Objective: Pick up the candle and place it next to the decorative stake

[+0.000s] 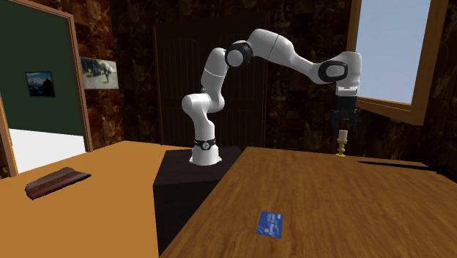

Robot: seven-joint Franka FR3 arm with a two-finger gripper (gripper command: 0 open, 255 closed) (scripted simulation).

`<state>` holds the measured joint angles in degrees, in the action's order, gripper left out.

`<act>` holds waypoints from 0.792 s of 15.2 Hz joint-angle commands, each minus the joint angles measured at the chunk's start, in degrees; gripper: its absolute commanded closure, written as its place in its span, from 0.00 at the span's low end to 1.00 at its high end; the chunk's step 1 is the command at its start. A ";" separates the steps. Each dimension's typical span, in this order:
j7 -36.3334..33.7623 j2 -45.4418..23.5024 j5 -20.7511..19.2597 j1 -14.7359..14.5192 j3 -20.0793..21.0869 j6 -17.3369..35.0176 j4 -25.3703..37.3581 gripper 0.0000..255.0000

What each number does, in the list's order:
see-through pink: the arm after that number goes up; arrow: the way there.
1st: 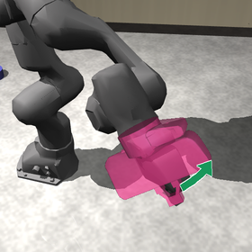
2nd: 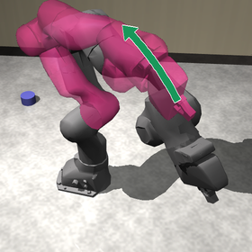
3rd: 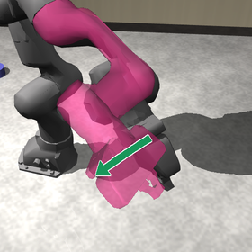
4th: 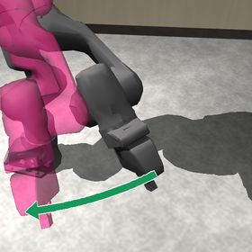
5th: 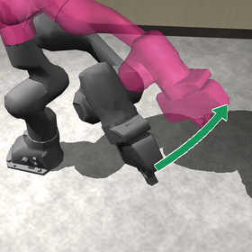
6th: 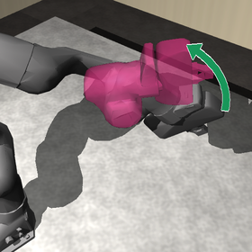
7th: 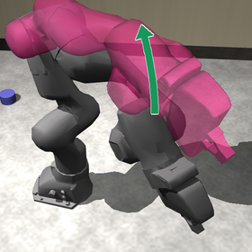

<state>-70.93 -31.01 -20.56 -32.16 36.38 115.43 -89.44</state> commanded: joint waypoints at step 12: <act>1.17 2.37 1.77 0.16 1.05 -5.90 3.97 0.00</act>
<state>-69.78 -28.65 -18.80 -32.01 37.44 109.54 -85.47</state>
